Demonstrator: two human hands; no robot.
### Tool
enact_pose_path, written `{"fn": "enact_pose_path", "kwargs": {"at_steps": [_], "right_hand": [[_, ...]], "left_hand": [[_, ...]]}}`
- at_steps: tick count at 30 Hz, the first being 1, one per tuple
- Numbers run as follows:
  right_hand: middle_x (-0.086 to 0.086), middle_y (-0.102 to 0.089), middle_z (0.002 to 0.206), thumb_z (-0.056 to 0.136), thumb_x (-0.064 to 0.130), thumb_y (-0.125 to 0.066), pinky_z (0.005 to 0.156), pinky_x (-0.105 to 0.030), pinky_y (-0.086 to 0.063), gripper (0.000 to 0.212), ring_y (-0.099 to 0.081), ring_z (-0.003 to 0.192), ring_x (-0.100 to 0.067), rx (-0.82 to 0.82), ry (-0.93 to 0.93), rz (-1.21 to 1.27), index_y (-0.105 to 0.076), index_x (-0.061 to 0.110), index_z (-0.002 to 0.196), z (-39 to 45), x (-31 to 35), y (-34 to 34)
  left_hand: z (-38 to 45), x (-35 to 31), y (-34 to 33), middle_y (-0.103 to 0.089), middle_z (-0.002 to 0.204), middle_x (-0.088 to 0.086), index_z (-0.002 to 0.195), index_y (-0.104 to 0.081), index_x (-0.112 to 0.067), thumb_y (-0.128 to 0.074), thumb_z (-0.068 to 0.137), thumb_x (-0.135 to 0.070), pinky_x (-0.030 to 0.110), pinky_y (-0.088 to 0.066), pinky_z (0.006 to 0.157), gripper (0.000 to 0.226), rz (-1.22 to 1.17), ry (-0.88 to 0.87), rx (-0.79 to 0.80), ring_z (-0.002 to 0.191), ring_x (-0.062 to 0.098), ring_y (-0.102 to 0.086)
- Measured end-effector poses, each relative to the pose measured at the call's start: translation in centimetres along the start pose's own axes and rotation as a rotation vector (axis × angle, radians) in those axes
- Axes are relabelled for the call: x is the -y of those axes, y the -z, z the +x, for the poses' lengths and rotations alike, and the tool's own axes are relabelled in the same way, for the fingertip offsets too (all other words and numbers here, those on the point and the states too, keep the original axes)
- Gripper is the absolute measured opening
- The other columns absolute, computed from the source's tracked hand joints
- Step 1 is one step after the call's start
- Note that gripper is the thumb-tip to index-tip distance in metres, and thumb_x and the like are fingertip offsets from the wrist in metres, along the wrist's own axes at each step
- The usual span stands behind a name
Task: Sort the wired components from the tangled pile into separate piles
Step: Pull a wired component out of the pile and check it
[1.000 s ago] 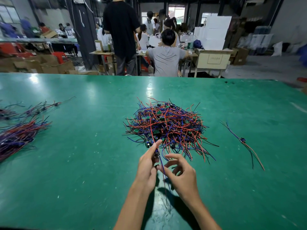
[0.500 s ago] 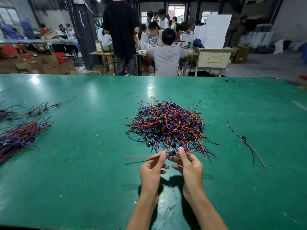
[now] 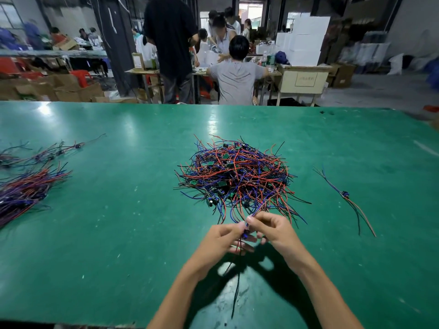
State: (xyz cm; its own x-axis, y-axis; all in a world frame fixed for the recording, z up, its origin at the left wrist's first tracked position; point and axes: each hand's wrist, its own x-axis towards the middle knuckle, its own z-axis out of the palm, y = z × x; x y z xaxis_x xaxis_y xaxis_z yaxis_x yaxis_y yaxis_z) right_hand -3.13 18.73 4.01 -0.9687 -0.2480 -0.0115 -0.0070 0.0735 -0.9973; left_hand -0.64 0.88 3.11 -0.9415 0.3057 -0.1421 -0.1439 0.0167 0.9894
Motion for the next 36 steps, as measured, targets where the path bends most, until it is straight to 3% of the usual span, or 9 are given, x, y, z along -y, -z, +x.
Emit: {"fn": "enact_pose_path", "kwargs": {"at_steps": [5, 11, 14, 17, 20, 25, 29, 32, 36], "right_hand": [[0.007, -0.073, 0.085, 0.085, 0.038, -0.078, 0.062, -0.014, -0.039, 0.008, -0.055, 0.064, 0.002, -0.299, 0.131, -0.163, -0.080, 0.031, 0.082, 0.1, -1.9, -0.9], [0.003, -0.074, 0.102, 0.098, 0.019, -0.066, 0.089, -0.032, -0.052, 0.019, -0.066, 0.094, -0.023, -0.307, 0.118, -0.049, -0.082, 0.028, 0.092, -0.4, -3.3, -2.8], [-0.001, -0.075, 0.094, 0.100, 0.015, -0.061, 0.082, -0.040, -0.055, 0.022, -0.070, 0.089, -0.025, -0.347, 0.050, 0.023, -0.079, 0.022, 0.088, -0.3, -3.6, -3.8], [0.004, -0.067, 0.067, 0.102, 0.013, -0.055, 0.055, -0.026, -0.049, 0.028, -0.058, 0.059, -0.012, -0.413, 0.008, 0.083, -0.073, 0.022, 0.083, -0.2, -3.5, -4.7], [0.012, -0.047, 0.049, 0.102, 0.015, -0.050, 0.042, -0.020, -0.037, 0.030, -0.040, 0.044, -0.007, -0.462, -0.052, 0.141, -0.072, 0.023, 0.083, 0.2, -3.0, -4.4], [0.002, -0.059, 0.067, 0.100, 0.018, -0.052, 0.042, -0.019, -0.041, 0.027, -0.043, 0.042, -0.003, -0.502, -0.086, 0.182, -0.075, 0.020, 0.086, 1.8, -2.0, -3.7], [0.007, -0.070, 0.081, 0.098, 0.021, -0.048, 0.059, -0.030, -0.044, 0.030, -0.054, 0.056, -0.015, -0.553, -0.124, 0.109, -0.077, 0.023, 0.089, 3.2, -1.4, -2.8], [0.005, -0.071, 0.109, 0.095, 0.016, -0.047, 0.051, -0.027, -0.045, 0.029, -0.056, 0.054, -0.012, -0.584, -0.181, 0.231, -0.076, 0.016, 0.092, 4.1, -0.7, -1.9], [-0.002, -0.078, 0.108, 0.101, 0.024, -0.048, 0.051, -0.026, -0.048, 0.023, -0.055, 0.054, -0.012, -0.576, -0.189, 0.513, -0.069, 0.017, 0.097, 3.5, -0.5, -1.2]], "left_hand": [[0.4, 0.3, -1.7, -0.074, 0.083, 0.011, 0.105, -0.073, -0.008, -0.056, 0.101, -0.028, 0.026, -0.057, 0.066, 0.027, -0.113, 0.000, -0.072, 0.071, 0.021, -0.072], [0.1, 0.5, -2.6, -0.073, 0.073, 0.015, 0.107, -0.071, -0.014, -0.052, 0.104, -0.017, 0.026, -0.056, 0.054, 0.020, -0.147, 0.001, -0.129, 0.058, 0.022, -0.069], [0.0, 0.4, -3.0, -0.069, 0.068, 0.011, 0.088, -0.074, -0.011, -0.053, 0.103, -0.016, 0.025, -0.052, 0.049, 0.025, -0.118, -0.003, -0.174, 0.054, 0.019, -0.066], [0.0, 0.4, -3.1, -0.065, 0.064, 0.008, 0.076, -0.069, -0.004, -0.053, 0.100, -0.013, 0.023, -0.043, 0.048, 0.030, -0.018, -0.025, -0.166, 0.055, 0.018, -0.062], [0.1, 0.1, -3.3, -0.069, 0.067, 0.004, 0.069, -0.071, -0.020, -0.053, 0.099, -0.014, 0.020, -0.034, 0.044, 0.035, 0.044, -0.013, -0.127, 0.056, 0.016, -0.064], [0.5, 0.0, -2.6, -0.075, 0.077, 0.010, 0.076, -0.073, -0.019, -0.051, 0.098, -0.012, 0.018, -0.033, 0.041, 0.032, 0.020, 0.018, -0.101, 0.055, 0.016, -0.064], [0.6, 0.3, -2.5, -0.076, 0.078, 0.012, 0.078, -0.072, -0.015, -0.049, 0.099, -0.010, 0.020, -0.035, 0.042, 0.032, 0.029, 0.042, -0.080, 0.053, 0.012, -0.061], [0.5, 0.4, -2.5, -0.076, 0.079, 0.012, 0.081, -0.072, -0.013, -0.048, 0.099, -0.010, 0.019, -0.036, 0.043, 0.030, 0.048, 0.049, -0.068, 0.055, 0.010, -0.060], [0.3, 0.7, -2.6, -0.075, 0.076, 0.011, 0.083, -0.072, -0.010, -0.048, 0.099, -0.009, 0.019, -0.039, 0.048, 0.029, 0.023, 0.069, -0.073, 0.056, 0.010, -0.057]]}}
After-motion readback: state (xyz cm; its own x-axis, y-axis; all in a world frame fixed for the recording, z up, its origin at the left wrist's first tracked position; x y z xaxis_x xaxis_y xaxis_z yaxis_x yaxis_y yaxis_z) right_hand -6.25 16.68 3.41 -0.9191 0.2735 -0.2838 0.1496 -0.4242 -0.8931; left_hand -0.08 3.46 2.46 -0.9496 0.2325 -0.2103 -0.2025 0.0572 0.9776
